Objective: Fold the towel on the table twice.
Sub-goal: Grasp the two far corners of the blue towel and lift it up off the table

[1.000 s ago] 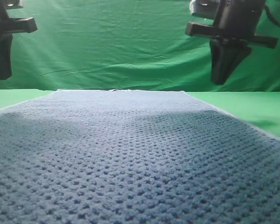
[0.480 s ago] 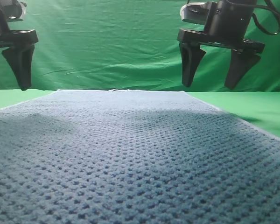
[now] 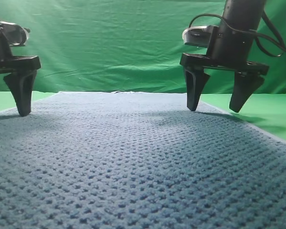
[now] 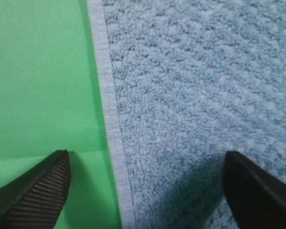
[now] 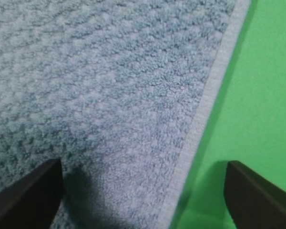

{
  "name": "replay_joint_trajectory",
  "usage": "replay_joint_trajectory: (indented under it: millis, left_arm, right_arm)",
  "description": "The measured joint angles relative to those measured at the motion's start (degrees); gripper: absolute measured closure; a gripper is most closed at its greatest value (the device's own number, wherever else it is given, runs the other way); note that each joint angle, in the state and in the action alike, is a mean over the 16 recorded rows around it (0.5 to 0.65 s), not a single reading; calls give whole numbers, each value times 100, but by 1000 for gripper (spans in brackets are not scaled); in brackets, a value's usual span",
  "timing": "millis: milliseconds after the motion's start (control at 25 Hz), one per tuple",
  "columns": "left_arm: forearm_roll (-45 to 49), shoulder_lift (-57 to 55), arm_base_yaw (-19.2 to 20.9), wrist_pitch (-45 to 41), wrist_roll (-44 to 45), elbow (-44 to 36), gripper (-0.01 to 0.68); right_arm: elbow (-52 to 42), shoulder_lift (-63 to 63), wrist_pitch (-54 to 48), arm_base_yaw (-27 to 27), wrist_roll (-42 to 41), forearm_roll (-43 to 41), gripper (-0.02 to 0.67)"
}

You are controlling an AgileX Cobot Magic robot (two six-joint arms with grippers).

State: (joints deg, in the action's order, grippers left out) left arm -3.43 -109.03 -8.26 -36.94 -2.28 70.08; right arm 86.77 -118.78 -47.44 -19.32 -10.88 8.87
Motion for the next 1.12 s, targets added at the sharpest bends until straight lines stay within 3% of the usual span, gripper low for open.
replay_joint_trajectory:
  millis: [240, 400, 880, 1000, 1120]
  left_arm:
    - [30, -122, -3, 46, -2, 31, 37]
    - [57, -150, -4, 76, -2, 45, 91]
    - [0, -143, -4, 93, -2, 67, 536]
    - [-51, -69, -4, 19, -2, 141, 624]
    - [-117, 60, -4, -71, -2, 306, 662]
  right_arm:
    - [18, -117, -17, 0, 0, 5, 40]
    - [35, -140, -51, 0, 0, 37, 121]
    - [70, -138, -249, 0, 3, 190, 549]
    - [114, -63, -305, 0, 8, 202, 616]
    - [234, 63, -335, -1, 14, 204, 643]
